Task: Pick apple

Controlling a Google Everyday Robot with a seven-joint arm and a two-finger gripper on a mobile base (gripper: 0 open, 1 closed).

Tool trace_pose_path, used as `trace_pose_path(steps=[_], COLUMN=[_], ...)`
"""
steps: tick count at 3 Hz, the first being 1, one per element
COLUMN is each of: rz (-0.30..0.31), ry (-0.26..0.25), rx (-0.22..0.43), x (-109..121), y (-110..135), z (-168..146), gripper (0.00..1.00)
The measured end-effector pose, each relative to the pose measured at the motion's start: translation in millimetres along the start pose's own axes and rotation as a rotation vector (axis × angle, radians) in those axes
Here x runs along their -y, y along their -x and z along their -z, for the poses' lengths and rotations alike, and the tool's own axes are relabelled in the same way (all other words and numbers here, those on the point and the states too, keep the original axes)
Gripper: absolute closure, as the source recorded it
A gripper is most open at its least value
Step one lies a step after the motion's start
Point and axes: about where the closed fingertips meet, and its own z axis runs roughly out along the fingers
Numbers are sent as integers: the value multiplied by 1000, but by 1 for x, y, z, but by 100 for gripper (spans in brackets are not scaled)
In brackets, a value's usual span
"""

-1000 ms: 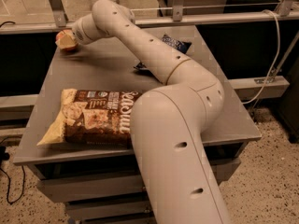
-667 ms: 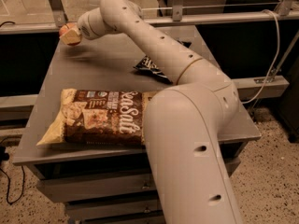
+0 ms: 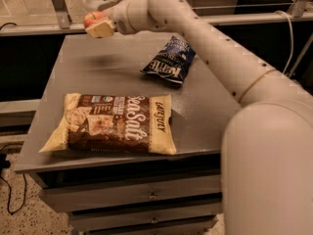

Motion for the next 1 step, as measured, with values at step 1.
trace_pose_path(steps=[1], rz=[2], ry=[-39], rx=[-2], x=[21], y=[-15], z=[32], gripper=[100])
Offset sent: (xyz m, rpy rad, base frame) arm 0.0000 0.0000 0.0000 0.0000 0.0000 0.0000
